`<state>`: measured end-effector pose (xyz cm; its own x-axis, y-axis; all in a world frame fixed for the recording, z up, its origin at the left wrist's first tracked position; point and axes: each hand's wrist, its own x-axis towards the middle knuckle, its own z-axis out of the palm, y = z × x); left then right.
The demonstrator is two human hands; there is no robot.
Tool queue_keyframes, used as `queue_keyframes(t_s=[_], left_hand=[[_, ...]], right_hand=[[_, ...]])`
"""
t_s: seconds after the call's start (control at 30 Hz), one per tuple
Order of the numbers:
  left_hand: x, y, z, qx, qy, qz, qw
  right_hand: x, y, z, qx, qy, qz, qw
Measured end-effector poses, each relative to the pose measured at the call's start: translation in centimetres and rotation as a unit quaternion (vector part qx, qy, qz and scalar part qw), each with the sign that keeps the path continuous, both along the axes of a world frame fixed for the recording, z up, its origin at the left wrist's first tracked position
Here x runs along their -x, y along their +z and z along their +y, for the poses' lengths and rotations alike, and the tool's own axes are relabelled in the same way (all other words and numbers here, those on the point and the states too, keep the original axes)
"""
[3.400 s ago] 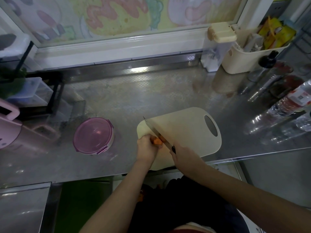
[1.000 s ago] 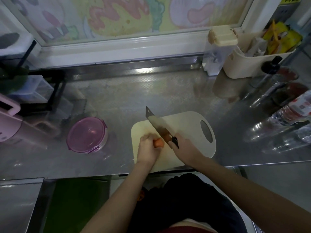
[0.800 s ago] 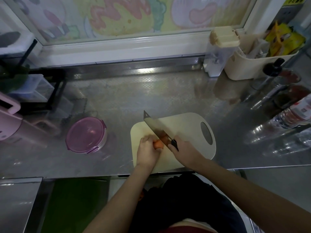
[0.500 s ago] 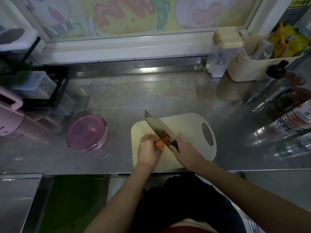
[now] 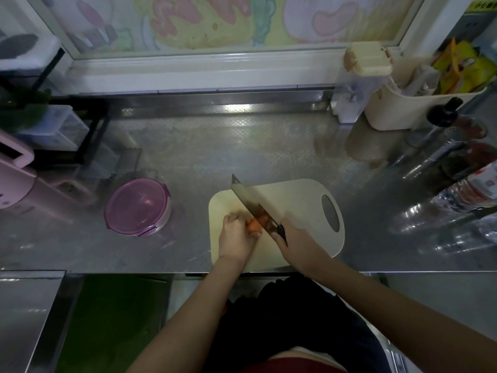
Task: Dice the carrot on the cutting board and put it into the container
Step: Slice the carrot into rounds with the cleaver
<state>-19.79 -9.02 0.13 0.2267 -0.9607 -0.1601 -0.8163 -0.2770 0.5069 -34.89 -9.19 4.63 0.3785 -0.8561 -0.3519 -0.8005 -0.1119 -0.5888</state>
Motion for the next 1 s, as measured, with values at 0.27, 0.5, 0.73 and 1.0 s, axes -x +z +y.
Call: queue_keyframes(t_s=[0.27,0.5,0.73,1.0], left_hand=[[-0.7,0.1,1.0,0.023,-0.031,0.033,0.999],[-0.8,0.4,0.7,0.018,-0.017,0.035,0.999],[-0.9,0.5,0.4,0.019,-0.019,0.028,0.999],[-0.9,0.5,0.3,0.012,-0.023,0.021,0.999]], right_hand=[[-0.1,0.3,-0.4,-0.020,-0.004,-0.008,1.000],[-0.2,0.7,-0.7,-0.027,0.000,0.005,1.000],[0.2,0.6,-0.7,-0.037,0.015,0.017,0.999],[-1.7,-0.2,-2.2,-0.056,0.011,0.004,0.998]])
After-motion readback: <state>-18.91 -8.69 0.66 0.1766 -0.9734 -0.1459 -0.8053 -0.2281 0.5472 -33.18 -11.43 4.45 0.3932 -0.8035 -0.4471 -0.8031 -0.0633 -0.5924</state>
